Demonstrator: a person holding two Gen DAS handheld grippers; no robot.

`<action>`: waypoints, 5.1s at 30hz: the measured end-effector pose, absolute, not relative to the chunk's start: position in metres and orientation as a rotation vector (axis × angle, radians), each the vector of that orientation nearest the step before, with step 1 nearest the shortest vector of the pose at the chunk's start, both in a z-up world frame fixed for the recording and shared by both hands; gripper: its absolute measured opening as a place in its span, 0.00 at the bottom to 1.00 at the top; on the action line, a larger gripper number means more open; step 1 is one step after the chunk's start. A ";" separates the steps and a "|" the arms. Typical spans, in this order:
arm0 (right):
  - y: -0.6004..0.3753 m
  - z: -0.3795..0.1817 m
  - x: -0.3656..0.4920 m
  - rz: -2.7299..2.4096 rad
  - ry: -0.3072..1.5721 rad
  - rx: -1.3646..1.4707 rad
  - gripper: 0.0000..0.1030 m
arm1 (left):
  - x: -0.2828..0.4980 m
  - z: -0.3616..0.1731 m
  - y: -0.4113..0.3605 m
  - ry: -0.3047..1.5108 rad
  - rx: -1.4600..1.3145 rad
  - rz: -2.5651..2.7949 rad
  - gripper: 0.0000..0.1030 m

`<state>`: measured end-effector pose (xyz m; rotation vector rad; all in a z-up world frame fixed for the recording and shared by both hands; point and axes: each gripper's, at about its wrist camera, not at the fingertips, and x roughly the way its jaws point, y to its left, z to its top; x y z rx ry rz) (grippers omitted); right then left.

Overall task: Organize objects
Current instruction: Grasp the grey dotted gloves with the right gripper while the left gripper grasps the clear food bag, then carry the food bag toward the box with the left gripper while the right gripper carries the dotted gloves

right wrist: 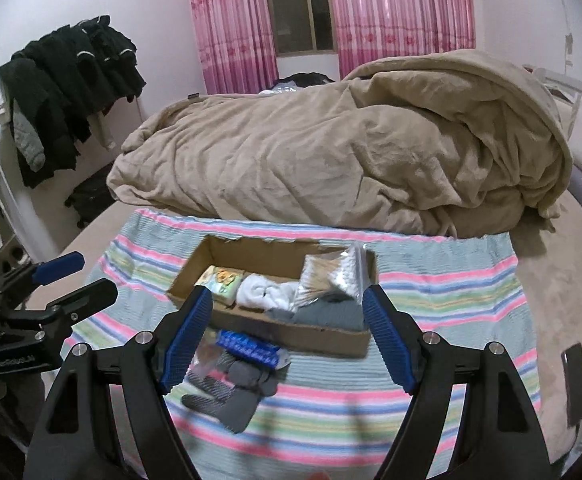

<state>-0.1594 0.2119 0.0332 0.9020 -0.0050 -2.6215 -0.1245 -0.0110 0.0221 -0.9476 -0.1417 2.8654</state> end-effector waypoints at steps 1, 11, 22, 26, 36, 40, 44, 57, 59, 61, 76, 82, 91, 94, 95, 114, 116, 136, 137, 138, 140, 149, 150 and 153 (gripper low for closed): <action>0.212 0.034 -0.156 -2.619 -0.010 0.900 0.78 | -0.119 0.024 -0.012 -0.150 -0.943 2.870 0.85; 0.207 0.028 -0.130 -2.580 -0.039 0.933 0.78 | -0.086 0.023 -0.007 -0.135 -0.948 2.873 0.85; 0.204 -0.011 -0.128 -2.535 -0.047 1.044 0.78 | -0.080 -0.015 -0.009 -0.217 -1.069 2.832 0.85; 0.199 -0.030 -0.131 -2.512 -0.030 1.101 0.78 | -0.085 -0.031 -0.009 -0.224 -1.116 2.813 0.85; 0.184 -0.067 -0.145 -2.444 -0.007 1.199 0.78 | -0.100 -0.066 -0.014 -0.250 -1.210 2.782 0.85; 0.181 -0.082 -0.155 -2.427 -0.006 1.230 0.78 | -0.107 -0.077 -0.013 -0.250 -1.234 2.769 0.85; 0.178 -0.095 -0.165 -2.410 -0.006 1.257 0.78 | -0.116 -0.087 -0.014 -0.255 -1.254 2.760 0.85; 0.161 -0.127 -0.193 -2.357 -0.004 1.289 0.73 | -0.143 -0.102 -0.013 -0.230 -1.244 2.749 0.85; 0.160 -0.129 -0.195 -2.357 -0.001 1.285 0.71 | -0.149 -0.102 -0.011 -0.222 -1.240 2.744 0.85; 0.160 -0.131 -0.196 -2.359 -0.005 1.276 0.66 | -0.155 -0.104 -0.008 -0.224 -1.240 2.734 0.86; 0.169 -0.126 -0.184 -2.357 0.019 1.234 0.31 | -0.187 -0.138 -0.002 -0.291 -1.335 2.613 0.81; 0.184 -0.120 -0.174 -2.387 0.018 1.248 0.30 | -0.180 -0.131 0.005 -0.247 -1.309 2.609 0.67; 0.210 -0.101 -0.160 -2.443 0.002 1.226 0.30 | -0.167 -0.119 0.018 -0.225 -1.271 2.587 0.61; 0.213 -0.091 -0.156 -2.456 0.000 1.203 0.30 | -0.158 -0.113 0.017 -0.226 -1.267 2.596 0.61; 0.214 -0.088 -0.155 -2.457 -0.001 1.196 0.30 | -0.153 -0.110 0.017 -0.228 -1.266 2.601 0.61; 0.208 -0.027 -0.137 -2.458 -0.009 1.011 0.30 | -0.103 -0.030 -0.006 -0.308 -1.136 2.758 0.61; 0.206 -0.020 -0.138 -2.457 -0.002 0.989 0.30 | -0.104 -0.024 -0.006 -0.312 -1.123 2.765 0.61; 0.174 0.023 -0.191 -2.455 0.064 0.841 0.30 | -0.157 -0.001 -0.017 -0.348 -1.004 2.776 0.61; 0.172 0.024 -0.196 -2.455 0.065 0.838 0.30 | -0.161 -0.002 -0.018 -0.345 -1.004 2.776 0.62; 0.170 0.024 -0.200 -2.453 0.066 0.837 0.30 | -0.166 -0.004 -0.019 -0.347 -1.006 2.774 0.61; 0.165 0.022 -0.210 -2.445 0.070 0.835 0.30 | -0.175 -0.008 -0.022 -0.344 -1.007 2.773 0.62; 0.148 -0.001 -0.249 -2.419 0.048 0.868 0.30 | -0.217 -0.034 -0.029 -0.349 -1.048 2.747 0.62; 0.147 -0.005 -0.253 -2.416 0.043 0.875 0.30 | -0.221 -0.038 -0.029 -0.349 -1.053 2.743 0.62; 0.145 -0.020 -0.266 -2.398 0.017 0.919 0.30 | -0.234 -0.053 -0.031 -0.370 -1.092 2.725 0.62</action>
